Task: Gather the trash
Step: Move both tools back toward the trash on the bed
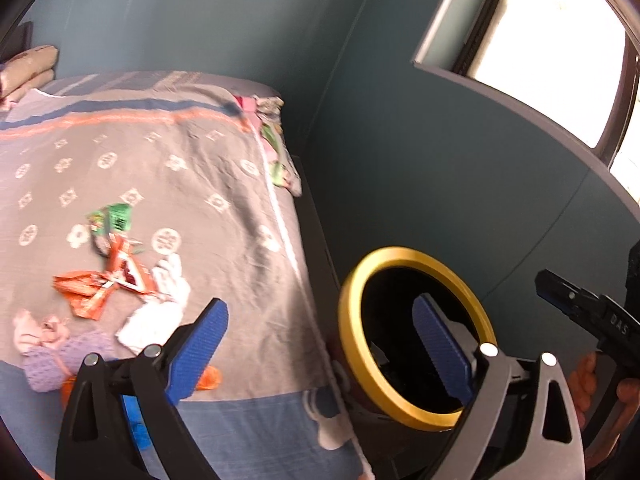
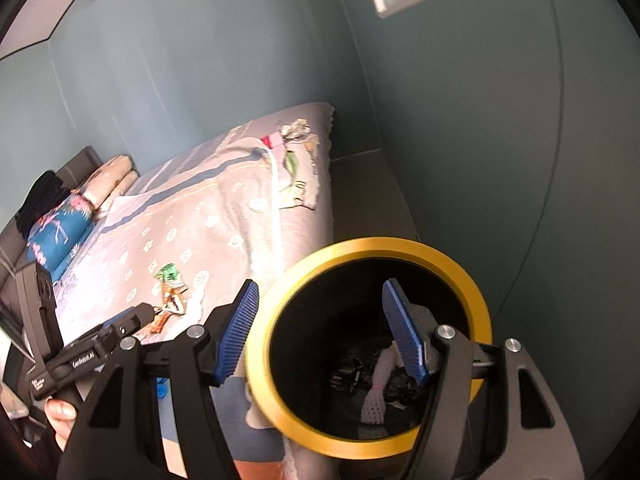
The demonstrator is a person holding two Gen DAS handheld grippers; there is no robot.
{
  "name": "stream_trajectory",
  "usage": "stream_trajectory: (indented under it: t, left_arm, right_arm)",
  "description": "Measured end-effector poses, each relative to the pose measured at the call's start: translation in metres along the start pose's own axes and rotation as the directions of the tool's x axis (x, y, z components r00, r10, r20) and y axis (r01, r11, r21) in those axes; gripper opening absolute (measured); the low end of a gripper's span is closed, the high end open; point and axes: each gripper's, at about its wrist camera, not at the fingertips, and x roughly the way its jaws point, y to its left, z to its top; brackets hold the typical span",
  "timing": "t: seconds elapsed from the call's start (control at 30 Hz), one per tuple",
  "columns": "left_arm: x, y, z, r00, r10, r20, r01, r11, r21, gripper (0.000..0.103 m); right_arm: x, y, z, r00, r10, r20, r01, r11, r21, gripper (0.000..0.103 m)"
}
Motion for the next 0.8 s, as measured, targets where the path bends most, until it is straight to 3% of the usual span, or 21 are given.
stream_trajectory:
  t: [0.4,0.8]
  left_arm:
    - [-0.058,0.051,0.011,0.991,0.107,0.077,-0.106,0.994,-0.013,0.095]
    - [-0.089,0.124,0.015,0.968,0.235,0.083,-0.228,0.970,-0.082,0.095]
  right_arm:
    - [-0.013,0.077,-0.002,0.997,0.078,0.002,-0.077,0.990,-0.122,0.066]
    - [0.008,0.162,-0.011,0.984,0.165,-0.063,-0.175,0.962,-0.208,0.066]
